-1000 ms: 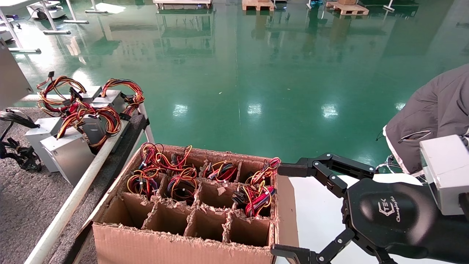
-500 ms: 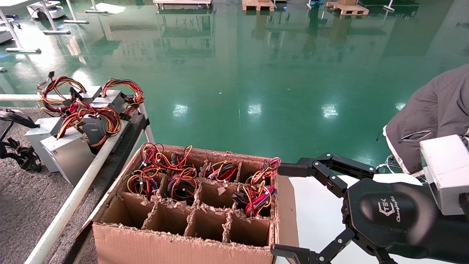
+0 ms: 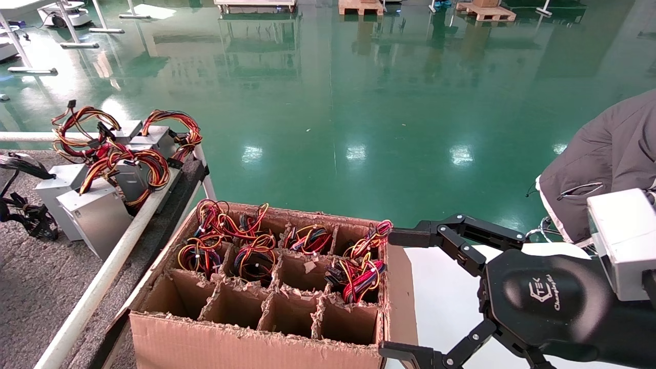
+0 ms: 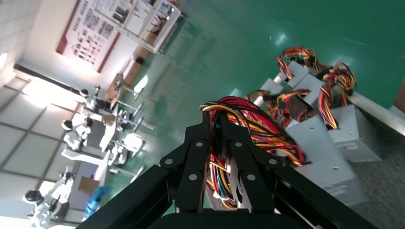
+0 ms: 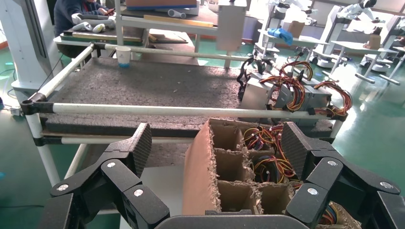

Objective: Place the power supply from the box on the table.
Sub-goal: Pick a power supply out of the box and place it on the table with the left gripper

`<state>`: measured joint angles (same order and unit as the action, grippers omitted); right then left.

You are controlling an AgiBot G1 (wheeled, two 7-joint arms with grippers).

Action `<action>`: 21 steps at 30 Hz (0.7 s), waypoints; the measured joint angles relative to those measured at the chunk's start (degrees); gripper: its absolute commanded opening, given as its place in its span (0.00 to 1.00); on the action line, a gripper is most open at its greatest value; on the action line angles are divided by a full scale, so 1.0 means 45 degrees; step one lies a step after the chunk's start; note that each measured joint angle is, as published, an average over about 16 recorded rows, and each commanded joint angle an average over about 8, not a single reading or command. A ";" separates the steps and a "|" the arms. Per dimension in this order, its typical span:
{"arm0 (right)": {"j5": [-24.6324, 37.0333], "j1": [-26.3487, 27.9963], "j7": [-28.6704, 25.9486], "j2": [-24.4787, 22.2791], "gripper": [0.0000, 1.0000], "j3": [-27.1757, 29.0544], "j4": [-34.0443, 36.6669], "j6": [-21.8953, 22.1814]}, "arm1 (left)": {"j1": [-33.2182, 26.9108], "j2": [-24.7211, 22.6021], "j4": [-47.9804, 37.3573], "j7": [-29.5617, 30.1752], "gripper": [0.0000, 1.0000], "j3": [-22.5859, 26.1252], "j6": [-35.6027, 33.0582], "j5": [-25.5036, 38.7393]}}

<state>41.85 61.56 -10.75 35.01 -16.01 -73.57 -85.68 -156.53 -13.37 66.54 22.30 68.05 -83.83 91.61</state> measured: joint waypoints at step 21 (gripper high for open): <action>0.0000 0.0000 0.0000 0.0000 1.00 0.0000 0.0000 0.0000 | -0.0672 0.0730 0.0787 0.0451 0.00 0.1321 -0.0729 0.0067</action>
<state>41.85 61.56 -10.75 35.01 -16.01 -73.57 -85.68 -159.55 -10.09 70.08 24.32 74.00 -87.11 91.91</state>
